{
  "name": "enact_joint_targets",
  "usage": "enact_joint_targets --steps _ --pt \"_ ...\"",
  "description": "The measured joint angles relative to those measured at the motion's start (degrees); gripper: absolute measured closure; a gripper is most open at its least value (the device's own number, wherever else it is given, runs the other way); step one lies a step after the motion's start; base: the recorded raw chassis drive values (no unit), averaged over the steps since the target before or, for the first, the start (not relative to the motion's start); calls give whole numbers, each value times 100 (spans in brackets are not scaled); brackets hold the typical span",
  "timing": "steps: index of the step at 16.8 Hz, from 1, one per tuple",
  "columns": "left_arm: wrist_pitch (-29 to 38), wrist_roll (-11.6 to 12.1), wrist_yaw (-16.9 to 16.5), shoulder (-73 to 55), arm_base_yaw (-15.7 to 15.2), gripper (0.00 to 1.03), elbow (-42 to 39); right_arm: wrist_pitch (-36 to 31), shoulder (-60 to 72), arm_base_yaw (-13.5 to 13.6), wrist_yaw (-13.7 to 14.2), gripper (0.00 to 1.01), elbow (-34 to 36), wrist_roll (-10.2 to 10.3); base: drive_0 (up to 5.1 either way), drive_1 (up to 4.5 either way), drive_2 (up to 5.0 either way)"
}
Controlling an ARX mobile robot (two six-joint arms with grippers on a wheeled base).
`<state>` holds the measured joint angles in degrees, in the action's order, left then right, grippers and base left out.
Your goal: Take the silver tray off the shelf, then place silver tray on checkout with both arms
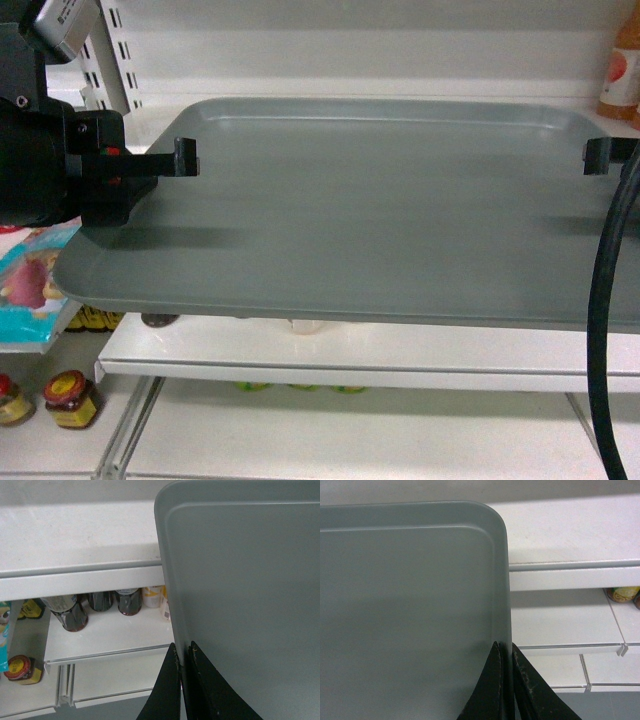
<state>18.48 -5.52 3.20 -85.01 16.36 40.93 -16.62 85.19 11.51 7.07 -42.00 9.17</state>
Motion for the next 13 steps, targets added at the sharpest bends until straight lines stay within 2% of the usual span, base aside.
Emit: enact_joint_targets --steps 13 --pt "-26 22 4 2 0 100 0 20 4 4 2 98 9 2 10 -414 435"
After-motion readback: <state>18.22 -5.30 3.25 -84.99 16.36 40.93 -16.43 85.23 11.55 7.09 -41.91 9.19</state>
